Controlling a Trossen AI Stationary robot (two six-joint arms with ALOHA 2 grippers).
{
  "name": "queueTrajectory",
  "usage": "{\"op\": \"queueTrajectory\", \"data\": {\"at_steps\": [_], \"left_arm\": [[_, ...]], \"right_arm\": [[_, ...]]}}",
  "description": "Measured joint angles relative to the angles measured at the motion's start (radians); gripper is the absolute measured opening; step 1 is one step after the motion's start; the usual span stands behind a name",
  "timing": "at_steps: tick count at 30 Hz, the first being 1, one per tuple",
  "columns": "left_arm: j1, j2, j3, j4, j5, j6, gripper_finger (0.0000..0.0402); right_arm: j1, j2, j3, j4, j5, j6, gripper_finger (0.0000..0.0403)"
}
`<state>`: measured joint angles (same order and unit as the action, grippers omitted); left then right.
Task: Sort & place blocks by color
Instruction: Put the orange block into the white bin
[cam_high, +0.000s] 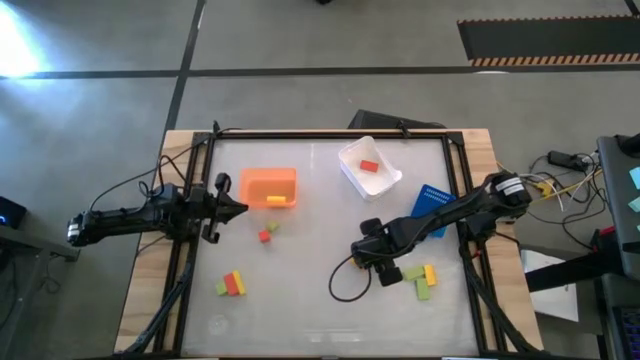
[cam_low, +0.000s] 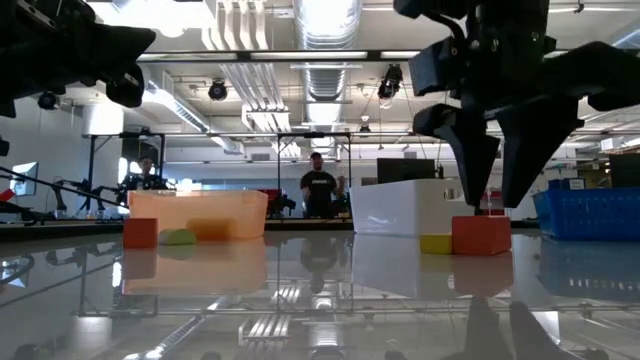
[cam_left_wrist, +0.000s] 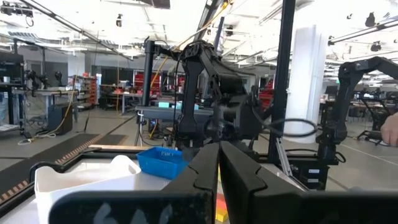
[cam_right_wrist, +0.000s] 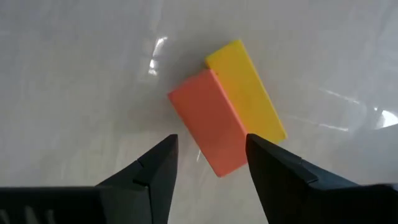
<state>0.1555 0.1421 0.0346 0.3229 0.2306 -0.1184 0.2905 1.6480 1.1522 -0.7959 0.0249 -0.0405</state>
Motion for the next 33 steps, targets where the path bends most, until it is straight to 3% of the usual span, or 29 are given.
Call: {"op": "queueTrajectory", "data": {"at_steps": [17, 33], "left_arm": [[0.000, 0.005, -0.001, 0.000, 0.000, -0.001, 0.0000], [0.000, 0.021, -0.002, -0.001, 0.000, -0.001, 0.0000]], "right_arm": [[0.000, 0.029, 0.001, 0.015, 0.002, -0.030, 0.0138], [0.000, 0.033, 0.001, 0.020, 0.011, -0.035, 0.0197]]}}
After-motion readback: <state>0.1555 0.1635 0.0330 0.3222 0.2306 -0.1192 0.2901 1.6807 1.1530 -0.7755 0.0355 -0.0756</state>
